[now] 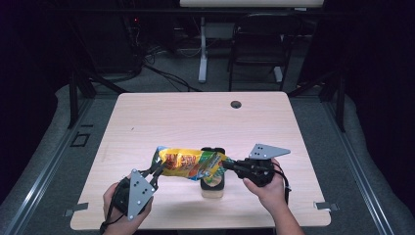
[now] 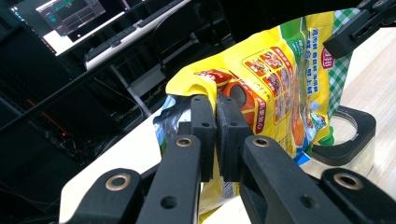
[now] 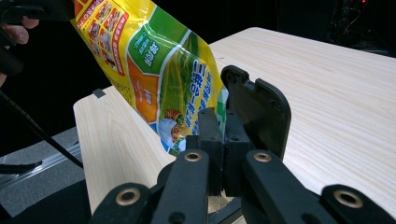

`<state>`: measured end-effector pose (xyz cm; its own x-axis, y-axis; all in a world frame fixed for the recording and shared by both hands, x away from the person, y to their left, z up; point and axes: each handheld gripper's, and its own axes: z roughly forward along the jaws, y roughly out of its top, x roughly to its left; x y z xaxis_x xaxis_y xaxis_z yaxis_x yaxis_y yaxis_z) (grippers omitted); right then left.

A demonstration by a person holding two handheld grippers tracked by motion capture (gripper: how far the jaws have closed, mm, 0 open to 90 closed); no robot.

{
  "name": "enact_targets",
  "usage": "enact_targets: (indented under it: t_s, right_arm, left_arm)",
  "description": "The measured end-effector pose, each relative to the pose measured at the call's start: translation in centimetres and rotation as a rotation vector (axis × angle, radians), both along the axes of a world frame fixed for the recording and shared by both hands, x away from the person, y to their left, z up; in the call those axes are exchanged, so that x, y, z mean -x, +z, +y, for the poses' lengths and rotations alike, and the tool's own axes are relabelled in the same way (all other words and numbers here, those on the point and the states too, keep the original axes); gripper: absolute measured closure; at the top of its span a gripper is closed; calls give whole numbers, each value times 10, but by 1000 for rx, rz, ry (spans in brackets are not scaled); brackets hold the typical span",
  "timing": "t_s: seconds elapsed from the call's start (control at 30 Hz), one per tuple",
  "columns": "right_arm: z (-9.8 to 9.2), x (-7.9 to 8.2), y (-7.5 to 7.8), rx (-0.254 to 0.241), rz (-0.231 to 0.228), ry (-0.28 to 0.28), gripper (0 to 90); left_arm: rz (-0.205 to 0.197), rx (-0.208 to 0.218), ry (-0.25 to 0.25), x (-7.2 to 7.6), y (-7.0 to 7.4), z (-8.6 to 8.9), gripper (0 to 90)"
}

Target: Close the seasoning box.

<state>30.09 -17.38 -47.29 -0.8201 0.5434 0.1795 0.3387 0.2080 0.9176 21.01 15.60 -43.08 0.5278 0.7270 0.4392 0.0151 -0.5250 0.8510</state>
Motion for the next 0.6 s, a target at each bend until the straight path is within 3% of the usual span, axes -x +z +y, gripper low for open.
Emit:
enact_targets:
  t_s: [0.6]
  right_arm:
    - [-1, -1, -1, -6, 5, 2, 895]
  left_arm:
    - [-5, 3, 0, 0, 0, -1, 873]
